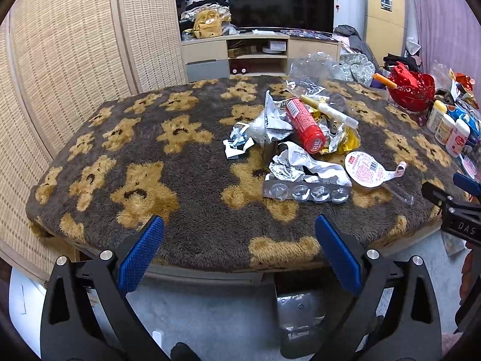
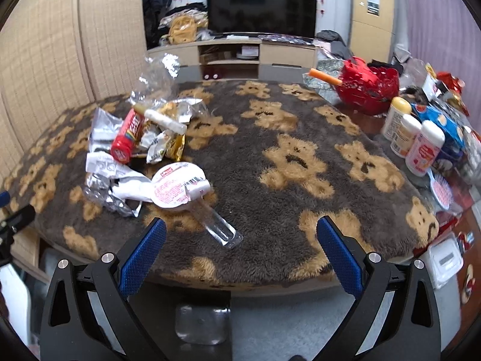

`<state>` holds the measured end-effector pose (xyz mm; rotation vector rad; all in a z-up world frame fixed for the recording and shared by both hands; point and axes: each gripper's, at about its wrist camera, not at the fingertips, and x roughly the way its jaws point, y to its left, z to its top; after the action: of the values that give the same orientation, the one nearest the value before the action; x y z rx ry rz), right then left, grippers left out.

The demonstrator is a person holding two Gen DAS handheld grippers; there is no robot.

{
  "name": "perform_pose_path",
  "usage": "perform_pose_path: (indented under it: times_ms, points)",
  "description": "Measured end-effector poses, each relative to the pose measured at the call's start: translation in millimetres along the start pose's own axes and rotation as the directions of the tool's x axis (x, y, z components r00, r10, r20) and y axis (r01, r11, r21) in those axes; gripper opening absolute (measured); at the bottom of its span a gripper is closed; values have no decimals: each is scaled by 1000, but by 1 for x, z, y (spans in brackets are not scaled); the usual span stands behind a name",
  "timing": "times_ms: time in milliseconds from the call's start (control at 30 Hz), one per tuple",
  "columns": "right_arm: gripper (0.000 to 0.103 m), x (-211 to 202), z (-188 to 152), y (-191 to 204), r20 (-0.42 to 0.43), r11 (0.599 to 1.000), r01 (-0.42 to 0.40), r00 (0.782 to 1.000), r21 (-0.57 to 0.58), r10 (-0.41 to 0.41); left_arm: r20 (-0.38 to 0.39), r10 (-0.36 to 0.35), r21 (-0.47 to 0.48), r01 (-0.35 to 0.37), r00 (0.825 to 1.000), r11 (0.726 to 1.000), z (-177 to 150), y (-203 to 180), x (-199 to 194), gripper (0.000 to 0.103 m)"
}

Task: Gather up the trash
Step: 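Grasp the clear plastic lid with the right tool while the left tool grasps crumpled white paper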

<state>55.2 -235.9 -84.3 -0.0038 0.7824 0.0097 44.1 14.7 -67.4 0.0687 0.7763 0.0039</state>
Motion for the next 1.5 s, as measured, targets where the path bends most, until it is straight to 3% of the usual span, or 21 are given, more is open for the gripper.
perform_pose_path:
  times_ms: [167, 333, 500, 600, 800, 867, 1033, 1233, 1433, 1500]
  points:
    - [90, 25, 4, 12, -54, 995, -88, 995, -39, 86, -12, -13, -8, 13, 1000, 1000, 6, -2, 10, 94]
    - [89, 49, 12, 26, -57, 989, -62, 997, -137, 55, -48, -29, 1, 29, 998, 1000, 12, -10, 28, 89]
    - [88, 70, 14, 28, -99, 983, -72, 994, -169, 56, -81, -33, 23, 35, 996, 999, 13, -16, 45, 87]
    - [82, 77, 12, 26, -126, 982, -85, 990, -166, 64, -105, -60, 20, 63, 993, 998, 14, -21, 56, 87]
    - [56, 81, 10, 26, -157, 977, -135, 981, -164, 109, -121, -108, -2, 109, 987, 994, 20, -30, 67, 87]
    - [33, 78, 9, 29, -166, 973, -152, 978, -173, 123, -115, -111, -12, 110, 987, 994, 23, -30, 68, 87]
    - [19, 75, 7, 23, -198, 968, -214, 962, -129, 186, -86, -132, -20, 130, 988, 991, 39, -30, 71, 84]
    - [18, 73, 8, 18, -195, 966, -237, 957, -104, 214, -73, -157, -12, 157, 985, 988, 60, -32, 81, 73]
    - [18, 71, 12, 17, -185, 965, -245, 957, -94, 225, -88, -166, 44, 171, 982, 984, 70, -41, 95, 48]
    - [18, 72, 13, 16, -190, 964, -248, 955, -92, 227, -101, -168, 61, 174, 981, 983, 69, -44, 98, 36]
